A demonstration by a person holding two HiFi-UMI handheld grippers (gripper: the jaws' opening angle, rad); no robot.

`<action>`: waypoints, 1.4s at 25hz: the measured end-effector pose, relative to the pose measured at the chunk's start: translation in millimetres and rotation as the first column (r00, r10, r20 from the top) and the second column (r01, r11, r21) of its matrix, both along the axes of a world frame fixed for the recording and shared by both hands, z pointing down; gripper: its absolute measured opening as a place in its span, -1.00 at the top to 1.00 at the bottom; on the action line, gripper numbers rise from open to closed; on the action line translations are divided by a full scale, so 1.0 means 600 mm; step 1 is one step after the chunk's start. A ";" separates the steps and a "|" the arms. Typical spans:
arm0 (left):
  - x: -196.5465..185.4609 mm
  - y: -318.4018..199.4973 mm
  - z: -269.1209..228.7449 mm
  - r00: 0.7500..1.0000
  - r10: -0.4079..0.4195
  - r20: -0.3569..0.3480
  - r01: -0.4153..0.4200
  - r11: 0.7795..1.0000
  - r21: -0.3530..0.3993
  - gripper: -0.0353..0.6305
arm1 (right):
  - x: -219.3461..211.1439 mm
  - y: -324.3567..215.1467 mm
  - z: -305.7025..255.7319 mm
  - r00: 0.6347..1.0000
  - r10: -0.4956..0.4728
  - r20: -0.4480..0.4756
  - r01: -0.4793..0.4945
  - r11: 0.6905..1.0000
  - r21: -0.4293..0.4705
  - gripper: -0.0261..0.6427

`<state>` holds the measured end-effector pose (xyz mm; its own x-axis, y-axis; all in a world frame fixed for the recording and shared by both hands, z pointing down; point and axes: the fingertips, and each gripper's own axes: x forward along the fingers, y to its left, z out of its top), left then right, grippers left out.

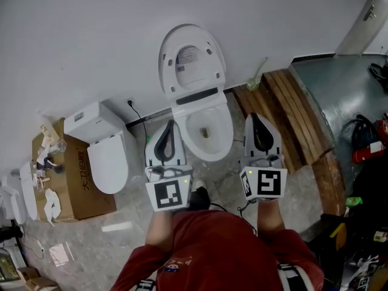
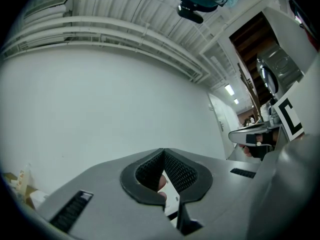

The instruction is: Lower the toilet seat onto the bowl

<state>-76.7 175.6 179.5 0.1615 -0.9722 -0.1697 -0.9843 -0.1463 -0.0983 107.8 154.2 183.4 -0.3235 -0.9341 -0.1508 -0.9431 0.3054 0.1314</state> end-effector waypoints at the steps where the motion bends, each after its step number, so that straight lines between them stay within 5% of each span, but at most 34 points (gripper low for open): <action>1: -0.009 -0.016 0.002 1.000 0.000 -0.005 0.000 1.000 -0.004 0.86 | -0.010 -0.015 0.002 1.000 -0.002 -0.008 0.001 1.000 -0.004 0.87; 20: -0.120 -0.183 0.005 0.998 0.041 -0.037 -0.041 0.999 -0.007 0.86 | -0.131 -0.184 -0.002 0.994 0.029 -0.103 -0.031 0.999 -0.014 0.87; 35: -0.078 -0.272 0.011 1.000 0.003 -0.031 -0.004 1.000 -0.015 0.86 | -0.100 -0.292 0.013 0.998 -0.028 -0.062 0.027 0.999 -0.021 0.87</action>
<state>-123.4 12.6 186.2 0.1597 -0.9741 -0.1603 -0.9864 -0.1509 -0.0655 48.0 -20.7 191.4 -0.3571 -0.9275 -0.1105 -0.9246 0.3343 0.1826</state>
